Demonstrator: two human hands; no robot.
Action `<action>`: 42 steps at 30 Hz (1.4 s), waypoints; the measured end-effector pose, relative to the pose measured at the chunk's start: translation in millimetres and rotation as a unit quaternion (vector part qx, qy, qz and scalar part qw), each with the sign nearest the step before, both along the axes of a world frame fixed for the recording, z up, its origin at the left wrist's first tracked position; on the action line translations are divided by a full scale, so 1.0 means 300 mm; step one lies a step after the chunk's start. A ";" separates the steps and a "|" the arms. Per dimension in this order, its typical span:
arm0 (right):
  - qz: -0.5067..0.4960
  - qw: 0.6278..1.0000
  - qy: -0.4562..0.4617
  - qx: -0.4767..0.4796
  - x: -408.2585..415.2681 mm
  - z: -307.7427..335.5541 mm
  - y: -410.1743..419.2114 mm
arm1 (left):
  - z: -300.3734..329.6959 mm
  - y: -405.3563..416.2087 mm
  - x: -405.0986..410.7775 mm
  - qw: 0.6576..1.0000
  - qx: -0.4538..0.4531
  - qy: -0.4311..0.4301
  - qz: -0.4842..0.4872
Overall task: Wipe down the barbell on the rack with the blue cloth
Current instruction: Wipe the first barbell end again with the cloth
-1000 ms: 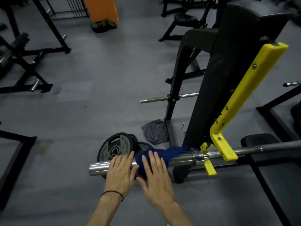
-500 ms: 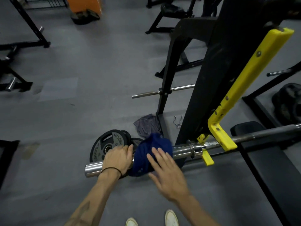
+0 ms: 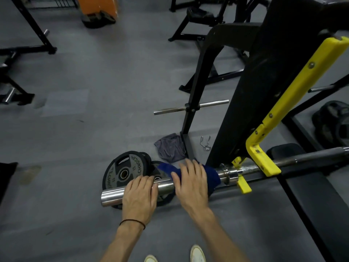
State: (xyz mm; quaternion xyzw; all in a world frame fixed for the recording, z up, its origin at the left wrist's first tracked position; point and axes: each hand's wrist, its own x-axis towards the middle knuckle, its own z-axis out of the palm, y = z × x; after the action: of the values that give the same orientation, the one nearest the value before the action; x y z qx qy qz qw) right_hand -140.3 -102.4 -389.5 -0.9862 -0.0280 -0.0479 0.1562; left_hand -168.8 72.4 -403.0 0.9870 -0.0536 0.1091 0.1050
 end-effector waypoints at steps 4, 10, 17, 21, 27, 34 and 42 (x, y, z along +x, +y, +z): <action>0.074 0.995 -0.006 -0.072 -0.005 -0.035 -0.208 | -0.008 0.015 0.007 0.999 0.026 -0.021 -0.016; -0.090 0.995 -0.041 -0.010 -0.068 -0.045 -0.017 | 0.010 -0.004 0.039 0.997 0.067 0.022 0.025; 0.118 0.989 -0.044 -0.072 -0.027 -0.053 -0.160 | 0.068 -0.005 0.109 0.983 0.070 0.157 0.066; -0.070 0.996 -0.059 -0.005 -0.051 -0.073 -0.202 | 0.114 -0.023 0.109 0.981 0.078 0.166 0.064; 0.011 0.999 -0.033 0.011 -0.107 -0.039 0.086 | 0.130 -0.003 0.171 0.967 0.031 0.236 0.088; -0.029 0.999 -0.039 0.003 -0.074 -0.064 -0.200 | 0.011 0.103 -0.012 0.999 -0.029 0.025 0.001; 0.168 0.982 -0.071 -0.053 -0.178 -0.127 -0.019 | -0.033 0.122 -0.099 0.998 0.036 0.042 -0.015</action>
State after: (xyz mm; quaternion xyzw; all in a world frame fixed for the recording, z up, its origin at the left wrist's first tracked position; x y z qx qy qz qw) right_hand -193.6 -108.0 -427.5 -0.9682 -0.2072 -0.0897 0.1076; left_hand -198.5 109.1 -412.8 0.9929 -0.0677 0.0637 0.0736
